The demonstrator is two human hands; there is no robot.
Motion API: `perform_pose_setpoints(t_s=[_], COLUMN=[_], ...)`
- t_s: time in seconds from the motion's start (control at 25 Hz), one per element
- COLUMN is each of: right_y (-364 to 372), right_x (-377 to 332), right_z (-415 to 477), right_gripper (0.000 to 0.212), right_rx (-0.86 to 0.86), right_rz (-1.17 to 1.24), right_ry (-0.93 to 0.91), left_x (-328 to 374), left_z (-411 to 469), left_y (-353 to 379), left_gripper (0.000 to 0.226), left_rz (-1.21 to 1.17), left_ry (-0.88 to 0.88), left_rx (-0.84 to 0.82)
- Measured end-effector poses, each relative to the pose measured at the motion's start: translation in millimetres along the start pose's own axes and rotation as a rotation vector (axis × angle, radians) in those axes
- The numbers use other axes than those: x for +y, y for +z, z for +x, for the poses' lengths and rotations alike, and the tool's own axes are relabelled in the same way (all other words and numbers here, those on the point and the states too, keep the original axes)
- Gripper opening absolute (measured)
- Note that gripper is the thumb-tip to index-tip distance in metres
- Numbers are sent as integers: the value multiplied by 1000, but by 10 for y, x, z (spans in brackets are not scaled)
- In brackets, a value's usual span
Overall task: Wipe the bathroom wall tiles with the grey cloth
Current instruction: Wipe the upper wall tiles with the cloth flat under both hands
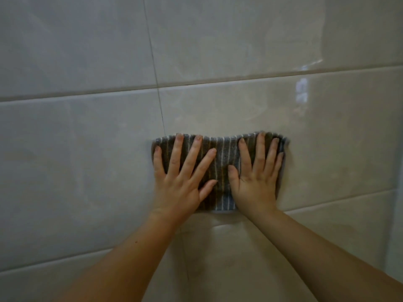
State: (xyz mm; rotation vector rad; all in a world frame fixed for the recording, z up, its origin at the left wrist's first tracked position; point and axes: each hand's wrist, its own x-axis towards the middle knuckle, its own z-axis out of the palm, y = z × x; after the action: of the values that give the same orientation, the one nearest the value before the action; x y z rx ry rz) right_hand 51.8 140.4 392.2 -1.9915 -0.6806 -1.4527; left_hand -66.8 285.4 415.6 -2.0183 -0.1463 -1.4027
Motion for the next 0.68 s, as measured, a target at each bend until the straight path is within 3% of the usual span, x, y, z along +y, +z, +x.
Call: perform_pose_setpoints(t_s=[0.32,0.52,0.68], right_y=[108,74,66], right_x=[-599,-125,595], right_z=[-401,-434,-442], right_gripper=[63,54,54], right_rx=[-23,-34,-10], right_rz=[28,53,22], right_ry=[-280,-486,-440], left_x=[-494,18,694], left_z=[-825,-918,-623], left_y=[-7,117,261], left_gripper=[64,68,68], left_rz=[-6,-16,-50], left_ry=[-35,-70,-76], left_rx=[-31,-35,9])
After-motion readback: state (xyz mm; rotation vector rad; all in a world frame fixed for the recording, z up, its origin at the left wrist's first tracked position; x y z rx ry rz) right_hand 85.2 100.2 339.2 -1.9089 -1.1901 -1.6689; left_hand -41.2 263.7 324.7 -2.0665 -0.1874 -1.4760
